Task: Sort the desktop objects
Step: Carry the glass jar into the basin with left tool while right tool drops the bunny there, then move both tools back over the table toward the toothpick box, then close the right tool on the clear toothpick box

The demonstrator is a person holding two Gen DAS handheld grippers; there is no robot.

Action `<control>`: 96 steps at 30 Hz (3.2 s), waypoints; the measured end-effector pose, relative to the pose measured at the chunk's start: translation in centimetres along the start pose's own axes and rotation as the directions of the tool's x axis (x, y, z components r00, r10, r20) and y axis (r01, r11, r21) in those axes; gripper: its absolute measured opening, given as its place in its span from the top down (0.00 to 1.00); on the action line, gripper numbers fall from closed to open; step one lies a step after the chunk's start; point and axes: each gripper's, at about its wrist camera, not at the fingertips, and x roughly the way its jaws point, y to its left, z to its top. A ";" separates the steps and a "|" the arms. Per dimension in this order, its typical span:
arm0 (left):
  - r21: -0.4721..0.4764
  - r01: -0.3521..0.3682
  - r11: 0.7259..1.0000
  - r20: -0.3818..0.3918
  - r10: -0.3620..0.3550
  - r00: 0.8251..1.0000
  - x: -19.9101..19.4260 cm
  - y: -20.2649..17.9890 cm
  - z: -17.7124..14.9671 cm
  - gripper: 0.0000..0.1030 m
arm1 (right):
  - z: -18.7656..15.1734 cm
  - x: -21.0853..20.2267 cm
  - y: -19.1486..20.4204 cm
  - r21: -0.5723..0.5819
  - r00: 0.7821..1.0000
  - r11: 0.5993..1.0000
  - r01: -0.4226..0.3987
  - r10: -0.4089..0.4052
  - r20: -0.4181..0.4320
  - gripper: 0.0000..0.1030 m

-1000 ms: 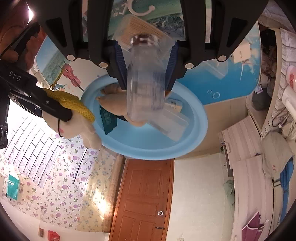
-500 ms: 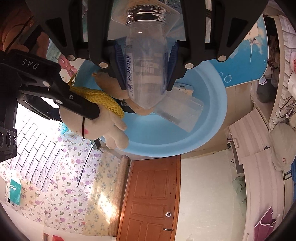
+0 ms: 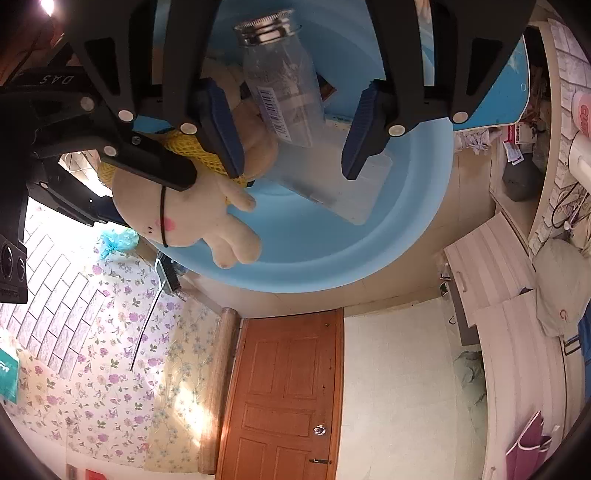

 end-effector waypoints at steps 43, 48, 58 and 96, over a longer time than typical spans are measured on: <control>-0.104 -0.034 0.994 -0.118 0.021 0.993 -11.4 6.0 -21.2 0.01 | -12.6 -8.4 9.2 0.027 0.982 0.997 0.074 -0.068 -0.178 0.24; -0.085 0.010 0.996 -0.137 -0.022 0.990 -10.6 4.4 -22.0 0.01 | -13.3 -7.5 9.7 0.031 0.975 0.997 0.069 -0.061 -0.212 0.24; 0.018 0.076 0.997 -0.133 -0.073 0.988 -9.1 0.3 -21.2 0.01 | -12.0 -5.1 11.9 -0.028 0.976 1.000 -0.006 0.000 -0.219 0.24; 0.087 -0.034 0.996 -0.060 0.039 0.997 -7.1 -1.7 -20.8 0.00 | -14.8 -7.3 7.3 -0.009 0.975 0.997 0.072 -0.073 -0.210 0.40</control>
